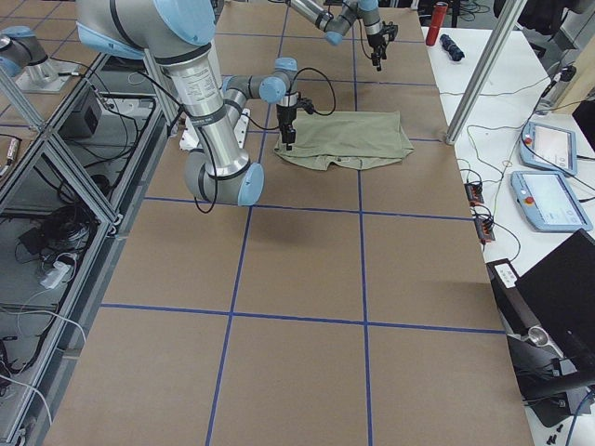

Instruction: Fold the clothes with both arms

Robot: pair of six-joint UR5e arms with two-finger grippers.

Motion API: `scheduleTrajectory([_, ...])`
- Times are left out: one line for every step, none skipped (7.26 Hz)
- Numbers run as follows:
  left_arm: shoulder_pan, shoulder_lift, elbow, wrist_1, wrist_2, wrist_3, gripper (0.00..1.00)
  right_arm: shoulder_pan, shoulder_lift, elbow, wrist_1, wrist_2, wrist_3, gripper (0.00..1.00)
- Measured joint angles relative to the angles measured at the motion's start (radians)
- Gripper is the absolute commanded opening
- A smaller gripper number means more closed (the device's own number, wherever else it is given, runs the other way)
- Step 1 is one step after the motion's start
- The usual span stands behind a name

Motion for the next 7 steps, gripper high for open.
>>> scheduleTrajectory([0.0,0.0,0.0,0.0,0.0,0.0,1.0,0.0,0.0,0.0,-0.001,-0.001,-0.006,0.0])
scheduleTrajectory([0.0,0.0,0.0,-0.001,0.0,0.0,1.0,0.002,-0.003,0.002,-0.003,-0.002,-0.01,0.0])
scheduleTrajectory([0.001,0.0,0.0,-0.001,0.0,0.0,1.0,0.006,-0.014,0.012,-0.007,-0.003,-0.012,0.0])
scheduleTrajectory([0.001,0.0,0.0,-0.001,0.0,0.0,1.0,0.01,-0.035,0.036,-0.012,-0.004,-0.012,0.0])
scheduleTrajectory([0.002,-0.001,0.0,-0.001,0.0,0.0,1.0,0.014,-0.072,0.083,-0.018,-0.005,-0.008,0.0])
scheduleTrajectory([0.002,0.0,0.0,-0.001,0.0,0.0,1.0,0.014,-0.119,0.137,-0.02,-0.007,0.013,0.0])
scheduleTrajectory([0.002,-0.001,0.0,-0.001,-0.001,0.0,1.0,-0.002,-0.157,0.173,-0.018,-0.012,0.084,0.48])
